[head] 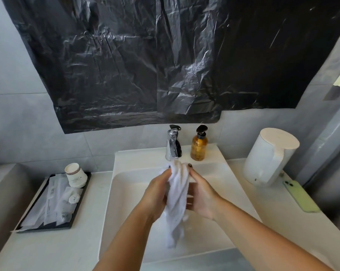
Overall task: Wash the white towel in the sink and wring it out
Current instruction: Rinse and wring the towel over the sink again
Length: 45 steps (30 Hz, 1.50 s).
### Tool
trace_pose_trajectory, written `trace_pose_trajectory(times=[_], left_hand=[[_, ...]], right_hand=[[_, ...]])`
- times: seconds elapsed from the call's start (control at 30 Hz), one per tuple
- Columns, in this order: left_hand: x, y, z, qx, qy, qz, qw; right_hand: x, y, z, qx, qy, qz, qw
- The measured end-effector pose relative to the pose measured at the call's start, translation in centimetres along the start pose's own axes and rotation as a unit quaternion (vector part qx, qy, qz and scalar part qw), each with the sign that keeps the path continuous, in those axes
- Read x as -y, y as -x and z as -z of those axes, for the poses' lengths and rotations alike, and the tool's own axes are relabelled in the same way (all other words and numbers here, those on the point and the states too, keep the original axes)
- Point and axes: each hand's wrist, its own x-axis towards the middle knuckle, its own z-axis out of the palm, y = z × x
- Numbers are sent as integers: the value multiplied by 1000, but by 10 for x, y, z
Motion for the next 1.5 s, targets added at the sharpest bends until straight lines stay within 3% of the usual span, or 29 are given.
trace_pose_trajectory(times=[0.1,0.17,0.27,0.37,0.67,0.9,1.03,1.17,1.27,1.33,1.4,1.5], left_hand=[[-23,-2,-2,-26,-226,-50,972],[-41,-3,0,-69,-279,-88,954],[-76,-6,13,-126,-152,-142,970],[-104,-10,33,-161,-51,-141,975],[-133,-27,63,-235,-3,-85,968],[-150,-16,76,-236,-94,-48,966],[-161,-8,63,-194,-150,-86,966],[-165,-10,45,-126,-150,-107,975],[-157,-14,25,-92,-152,-92,980],[-149,-15,15,-79,-142,-73,984],[-144,-16,9,-76,-114,-56,989],[-140,-20,9,-117,-110,-32,986]], right_hand=[[27,9,-8,21,-83,67,994],[45,9,-8,-14,-68,111,991],[70,10,3,-112,-52,181,976],[97,20,23,-165,-21,206,964],[142,41,55,-179,-36,241,953],[151,39,72,-254,12,253,933],[147,42,84,-200,-67,200,957],[84,25,91,-178,14,-8,984],[8,14,80,-121,69,-175,975],[-31,9,63,-110,41,-237,964],[-61,2,47,-100,6,-229,968],[-87,-15,45,-126,-76,-115,982]])
